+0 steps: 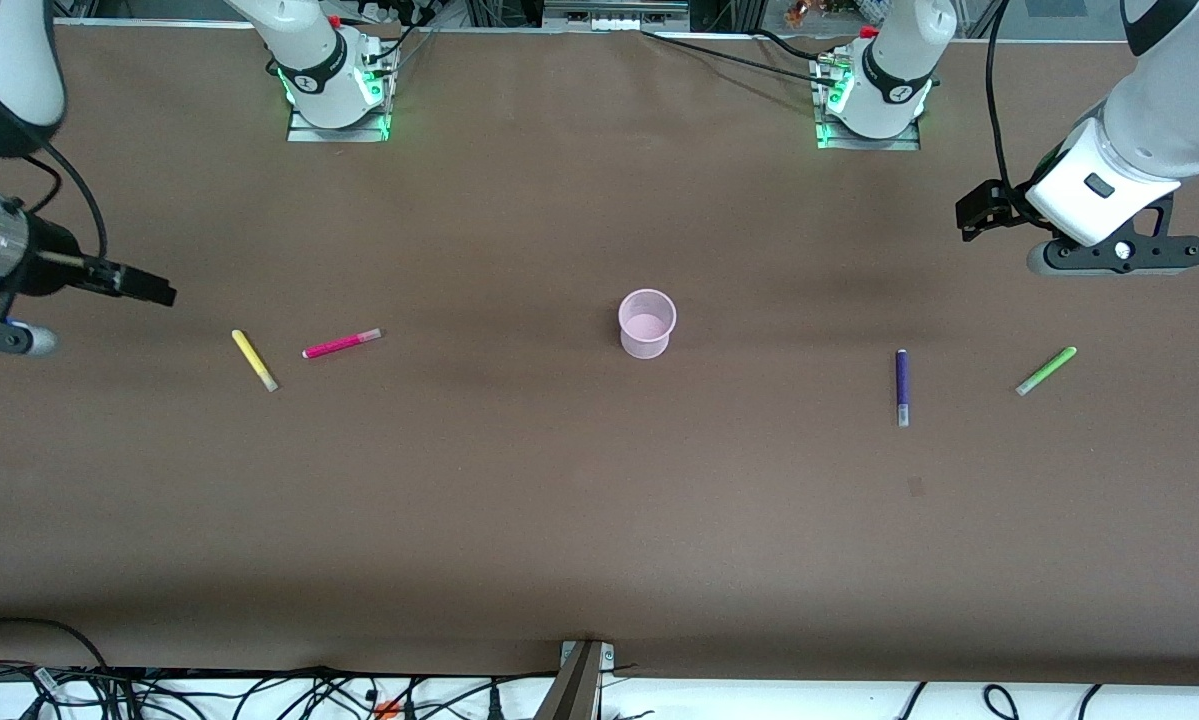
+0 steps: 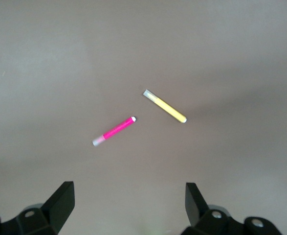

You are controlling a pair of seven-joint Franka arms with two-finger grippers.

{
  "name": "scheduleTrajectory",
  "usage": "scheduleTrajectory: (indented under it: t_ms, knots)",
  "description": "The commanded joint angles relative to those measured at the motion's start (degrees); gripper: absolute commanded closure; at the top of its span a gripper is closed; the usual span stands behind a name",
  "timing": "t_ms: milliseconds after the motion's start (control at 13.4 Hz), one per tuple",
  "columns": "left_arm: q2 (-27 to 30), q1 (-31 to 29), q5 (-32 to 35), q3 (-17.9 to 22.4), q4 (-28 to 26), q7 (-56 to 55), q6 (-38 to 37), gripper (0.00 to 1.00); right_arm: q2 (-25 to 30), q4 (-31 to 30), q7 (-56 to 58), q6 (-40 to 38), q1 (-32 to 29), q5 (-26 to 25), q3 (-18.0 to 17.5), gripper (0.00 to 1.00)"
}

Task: Organize pens into pink holder with both arms
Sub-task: 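Move the right gripper down toward the pink marker, then close the right gripper on the pink marker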

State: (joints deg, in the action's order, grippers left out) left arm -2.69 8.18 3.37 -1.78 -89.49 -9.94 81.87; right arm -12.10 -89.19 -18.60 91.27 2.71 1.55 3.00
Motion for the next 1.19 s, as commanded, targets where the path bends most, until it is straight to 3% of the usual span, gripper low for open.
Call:
scheduleTrajectory:
  t_ms: [0, 149, 447, 820, 1118]
  knots:
    - [-0.4, 0.2, 1.4, -0.3, 1.3, -0.6, -1.3, 0.00, -3.7, 0.0, -17.0, 2.1, 2.6, 0.8, 0.1, 0.00]
    - [-0.4, 0.2, 1.3, -0.3, 1.2, -0.6, -1.4, 0.00, -6.1, -2.2, -23.6, 5.7, 3.1, 0.8, 0.1, 0.00]
    - [-0.4, 0.2, 1.3, -0.3, 1.4, -0.6, -1.4, 0.00, -6.5, -14.4, -30.4, 20.7, 3.2, 0.8, 0.1, 0.00]
    - [-0.4, 0.2, 1.3, -0.3, 1.4, -0.6, -1.3, 0.00, -12.0, -21.0, -40.2, 34.0, 3.8, 0.9, 0.1, 0.00]
    - [-0.4, 0.3, 1.3, -0.3, 1.4, -0.6, -1.4, 0.00, -12.2, -30.5, -44.5, 46.0, 3.8, 0.9, 0.0, 0.00]
